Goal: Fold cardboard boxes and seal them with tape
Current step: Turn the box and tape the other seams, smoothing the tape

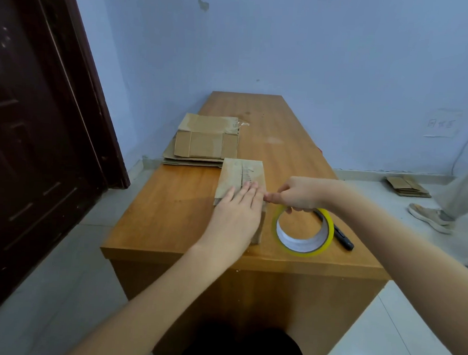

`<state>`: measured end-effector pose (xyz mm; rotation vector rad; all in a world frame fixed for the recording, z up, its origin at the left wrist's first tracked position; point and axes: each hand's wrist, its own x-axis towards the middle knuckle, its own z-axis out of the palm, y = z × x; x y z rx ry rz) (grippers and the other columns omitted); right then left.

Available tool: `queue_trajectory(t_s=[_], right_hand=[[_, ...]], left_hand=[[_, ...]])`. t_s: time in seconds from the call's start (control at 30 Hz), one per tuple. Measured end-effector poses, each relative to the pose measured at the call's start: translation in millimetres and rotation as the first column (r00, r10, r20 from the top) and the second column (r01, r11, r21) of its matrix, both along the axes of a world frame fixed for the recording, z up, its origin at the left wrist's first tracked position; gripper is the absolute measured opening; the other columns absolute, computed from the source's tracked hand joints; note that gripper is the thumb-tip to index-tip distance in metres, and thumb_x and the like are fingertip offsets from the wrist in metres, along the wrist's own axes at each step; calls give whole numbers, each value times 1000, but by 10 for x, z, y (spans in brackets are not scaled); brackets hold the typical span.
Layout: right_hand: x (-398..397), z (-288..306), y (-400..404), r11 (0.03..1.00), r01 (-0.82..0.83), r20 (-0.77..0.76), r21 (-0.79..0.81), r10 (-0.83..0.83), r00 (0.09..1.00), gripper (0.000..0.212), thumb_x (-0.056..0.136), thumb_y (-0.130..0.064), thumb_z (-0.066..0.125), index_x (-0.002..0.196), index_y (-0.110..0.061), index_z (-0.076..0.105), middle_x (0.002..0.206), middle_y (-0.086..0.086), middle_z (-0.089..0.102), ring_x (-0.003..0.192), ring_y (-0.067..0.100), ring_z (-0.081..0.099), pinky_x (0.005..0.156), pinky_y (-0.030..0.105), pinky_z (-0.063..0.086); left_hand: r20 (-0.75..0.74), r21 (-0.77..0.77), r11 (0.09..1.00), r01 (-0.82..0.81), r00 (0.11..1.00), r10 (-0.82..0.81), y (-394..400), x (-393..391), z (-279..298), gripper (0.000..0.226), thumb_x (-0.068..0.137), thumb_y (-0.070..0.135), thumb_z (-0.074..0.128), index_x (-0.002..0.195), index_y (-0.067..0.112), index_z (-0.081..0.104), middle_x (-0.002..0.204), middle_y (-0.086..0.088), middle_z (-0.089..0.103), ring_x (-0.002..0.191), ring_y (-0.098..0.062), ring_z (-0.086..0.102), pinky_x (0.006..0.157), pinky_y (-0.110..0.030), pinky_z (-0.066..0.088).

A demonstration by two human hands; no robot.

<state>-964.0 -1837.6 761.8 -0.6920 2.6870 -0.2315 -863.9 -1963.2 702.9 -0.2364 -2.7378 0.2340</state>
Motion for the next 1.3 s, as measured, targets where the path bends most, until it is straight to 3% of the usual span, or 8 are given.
queue_trajectory(t_s=[0.1, 0.2, 0.37, 0.47, 0.63, 1.07, 1.2, 1.3], right_hand=[[-10, -32, 43, 998, -4, 26, -62, 5, 1000, 63, 92, -63, 38, 82, -6, 62, 61, 3, 46, 55, 19, 40, 54, 26, 36], [15, -130, 125, 976, -53, -32, -213, 47, 998, 57, 92, -61, 39, 73, -9, 50, 60, -1, 42, 55, 15, 38, 53, 24, 31], [69, -411, 349, 739, 50, 3, -672, -65, 998, 48, 84, -50, 62, 74, -4, 58, 60, 2, 50, 59, 12, 47, 61, 27, 40], [150, -550, 464, 600, 145, 105, -787, -101, 989, 38, 86, -41, 64, 71, -6, 65, 65, 10, 62, 59, 10, 56, 61, 19, 43], [173, -643, 450, 450, 185, 129, -874, -151, 980, 48, 91, -27, 61, 46, -21, 47, 51, -2, 33, 47, 12, 34, 49, 19, 31], [52, -393, 496, 734, 36, -5, -678, -54, 999, 54, 91, -37, 57, 47, -25, 27, 53, -5, 21, 50, 15, 22, 57, 33, 21], [15, -332, 573, 961, -60, -192, -269, 8, 981, 57, 92, -53, 45, 52, -16, 28, 46, -3, 25, 46, 16, 26, 53, 32, 24], [30, -375, 620, 979, -73, -240, -189, 26, 970, 59, 92, -61, 29, 56, -15, 26, 49, -1, 27, 49, 17, 29, 52, 30, 24]], left_hand=[[-56, 49, 999, -5, 998, 8, 13, -52, 3, 67, 91, 0, 51, 148, -1, 16, 156, -16, 18, 145, -22, 20, 117, -34, 13], [-249, 79, 996, 48, 968, -27, -44, -159, -110, 61, 58, 12, 90, 113, -1, 67, 115, -16, 67, 105, -21, 66, 87, -35, 53], [-359, 126, 981, 148, 928, -93, -113, -229, -234, 45, 67, 20, 85, 107, 4, 71, 108, -13, 70, 97, -22, 69, 81, -36, 55], [-381, 120, 982, 147, 920, -91, -104, -245, -228, 34, 84, 26, 56, 108, 7, 71, 108, -10, 71, 97, -20, 69, 81, -34, 55], [-384, 92, 983, 159, 917, -112, -129, -205, -232, 38, 85, 21, 46, 109, 4, 71, 108, -12, 70, 98, -20, 69, 81, -34, 55], [-461, 8, 985, 170, 875, -147, -148, -172, -232, 42, 87, 19, 38, 108, 2, 71, 109, -13, 70, 99, -21, 68, 82, -36, 55], [-451, 7, 986, 169, 881, -147, -155, -192, -231, 30, 85, 14, 62, 111, 2, 69, 111, -14, 68, 101, -23, 67, 84, -39, 54], [-405, 20, 988, 155, 905, -134, -160, -195, -227, 44, 72, 14, 81, 112, 2, 68, 113, -15, 68, 103, -24, 67, 85, -40, 54]])
